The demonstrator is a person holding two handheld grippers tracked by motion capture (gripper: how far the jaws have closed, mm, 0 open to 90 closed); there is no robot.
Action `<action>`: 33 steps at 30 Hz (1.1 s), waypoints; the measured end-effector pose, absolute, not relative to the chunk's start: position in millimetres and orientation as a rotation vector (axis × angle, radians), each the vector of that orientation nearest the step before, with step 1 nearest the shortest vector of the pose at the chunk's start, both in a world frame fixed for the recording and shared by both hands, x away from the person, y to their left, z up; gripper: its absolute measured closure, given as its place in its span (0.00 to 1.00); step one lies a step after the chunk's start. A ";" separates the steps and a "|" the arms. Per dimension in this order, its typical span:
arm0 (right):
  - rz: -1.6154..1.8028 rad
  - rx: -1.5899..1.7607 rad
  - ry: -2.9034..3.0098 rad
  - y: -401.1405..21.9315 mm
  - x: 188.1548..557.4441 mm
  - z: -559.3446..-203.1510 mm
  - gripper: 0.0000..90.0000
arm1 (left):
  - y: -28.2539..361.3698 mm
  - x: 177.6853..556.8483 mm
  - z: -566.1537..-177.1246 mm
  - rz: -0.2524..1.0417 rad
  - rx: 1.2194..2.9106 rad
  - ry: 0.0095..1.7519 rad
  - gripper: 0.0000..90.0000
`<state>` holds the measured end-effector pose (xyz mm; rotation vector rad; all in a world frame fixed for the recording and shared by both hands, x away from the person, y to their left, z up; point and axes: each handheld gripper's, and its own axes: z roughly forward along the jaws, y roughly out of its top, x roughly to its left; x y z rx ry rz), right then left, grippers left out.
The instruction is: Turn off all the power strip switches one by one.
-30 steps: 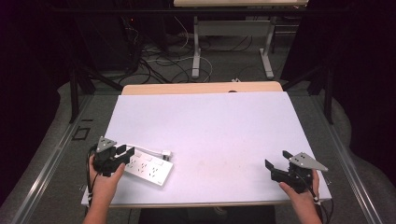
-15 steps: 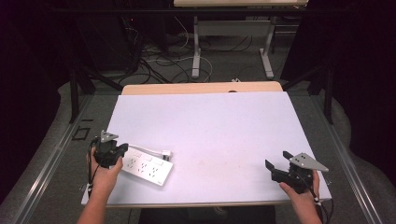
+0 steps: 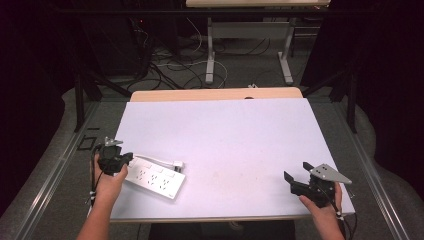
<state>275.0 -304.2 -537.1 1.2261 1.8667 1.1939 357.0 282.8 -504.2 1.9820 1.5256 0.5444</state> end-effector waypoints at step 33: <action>1.202 1.231 1.853 -306.1 275.8 -538.0 0.23 | 287.4 371.0 -521.7 0.482 2.047 1.608 1.00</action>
